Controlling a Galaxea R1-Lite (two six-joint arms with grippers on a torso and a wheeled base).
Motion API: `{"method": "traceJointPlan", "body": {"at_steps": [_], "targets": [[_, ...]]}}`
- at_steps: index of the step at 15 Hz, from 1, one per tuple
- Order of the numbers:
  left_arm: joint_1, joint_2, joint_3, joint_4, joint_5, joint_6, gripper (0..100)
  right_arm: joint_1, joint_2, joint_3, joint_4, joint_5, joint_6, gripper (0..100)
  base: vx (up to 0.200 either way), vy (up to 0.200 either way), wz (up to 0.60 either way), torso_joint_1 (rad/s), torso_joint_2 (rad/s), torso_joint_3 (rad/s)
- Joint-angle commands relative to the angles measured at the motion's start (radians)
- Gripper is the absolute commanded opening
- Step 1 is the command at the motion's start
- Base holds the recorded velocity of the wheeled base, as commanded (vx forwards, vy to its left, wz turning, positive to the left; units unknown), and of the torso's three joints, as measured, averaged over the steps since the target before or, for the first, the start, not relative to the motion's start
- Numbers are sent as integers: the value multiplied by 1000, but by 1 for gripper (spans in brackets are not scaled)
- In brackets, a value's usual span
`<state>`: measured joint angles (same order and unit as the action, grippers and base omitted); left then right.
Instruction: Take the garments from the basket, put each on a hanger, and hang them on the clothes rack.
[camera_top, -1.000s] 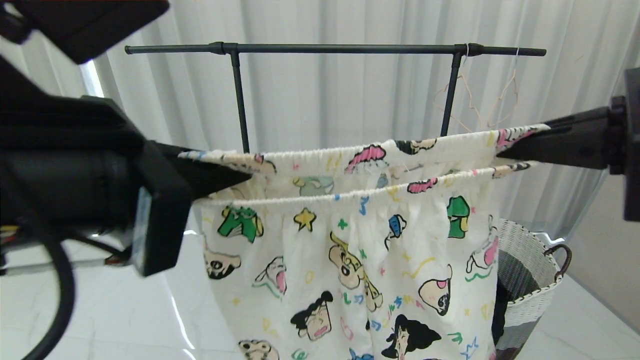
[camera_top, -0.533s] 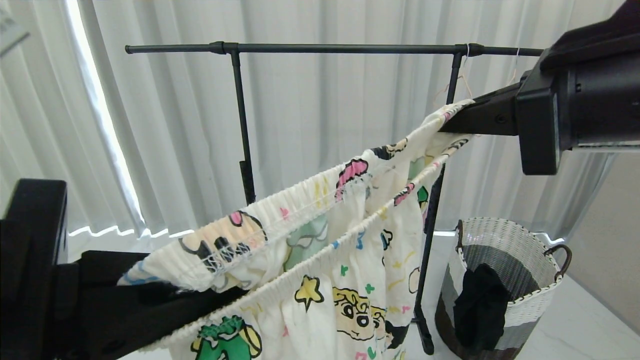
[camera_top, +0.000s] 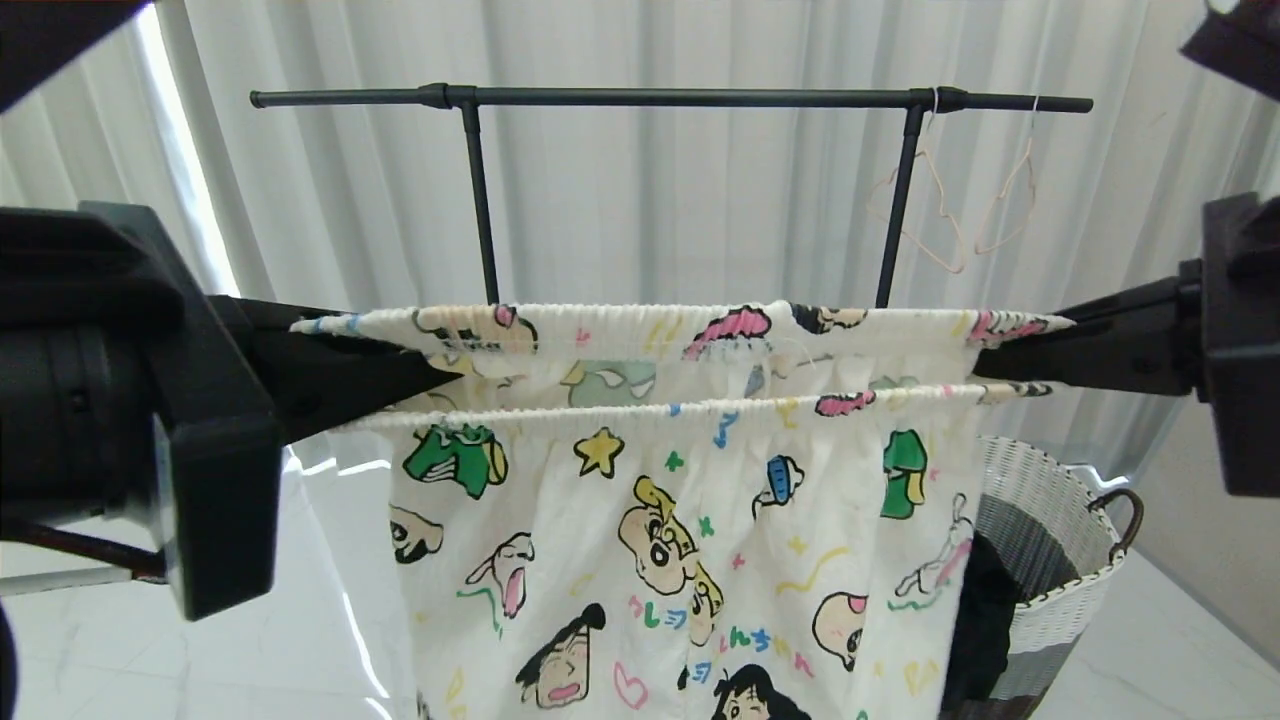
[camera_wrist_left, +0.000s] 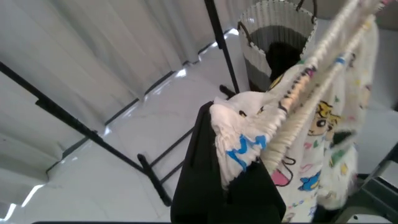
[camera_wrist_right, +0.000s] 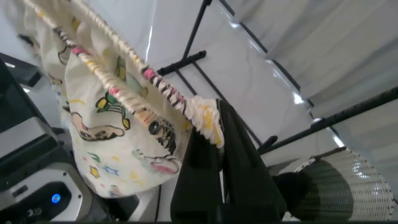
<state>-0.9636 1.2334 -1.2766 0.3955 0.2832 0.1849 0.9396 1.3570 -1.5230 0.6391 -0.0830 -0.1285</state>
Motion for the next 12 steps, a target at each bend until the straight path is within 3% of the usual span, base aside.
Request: {"method": "traceJointPlan", "body": {"at_steps": [1, 2, 5, 9, 12], "targets": [[13, 26, 2, -3, 1, 2, 0, 1, -62, 41, 8, -1, 0, 0, 0, 0, 0, 0, 0, 0], [13, 26, 6, -3, 2, 5, 0, 1, -64, 40, 17, -1, 0, 100, 0, 0, 0, 0, 0, 0], [14, 32, 25, -3, 10, 8, 0, 1, -84, 44, 36, -1, 1, 100, 0, 0, 0, 0, 0, 0], [54, 64, 65, -3, 159, 7, 0, -7, -121, 61, 45, -3, 27, 100, 0, 0, 0, 0, 0, 0], [166, 8, 109, 8, 197, 15, 0, -150, -237, 204, 82, -49, 29, 100, 0, 0, 0, 0, 0, 0]]}}
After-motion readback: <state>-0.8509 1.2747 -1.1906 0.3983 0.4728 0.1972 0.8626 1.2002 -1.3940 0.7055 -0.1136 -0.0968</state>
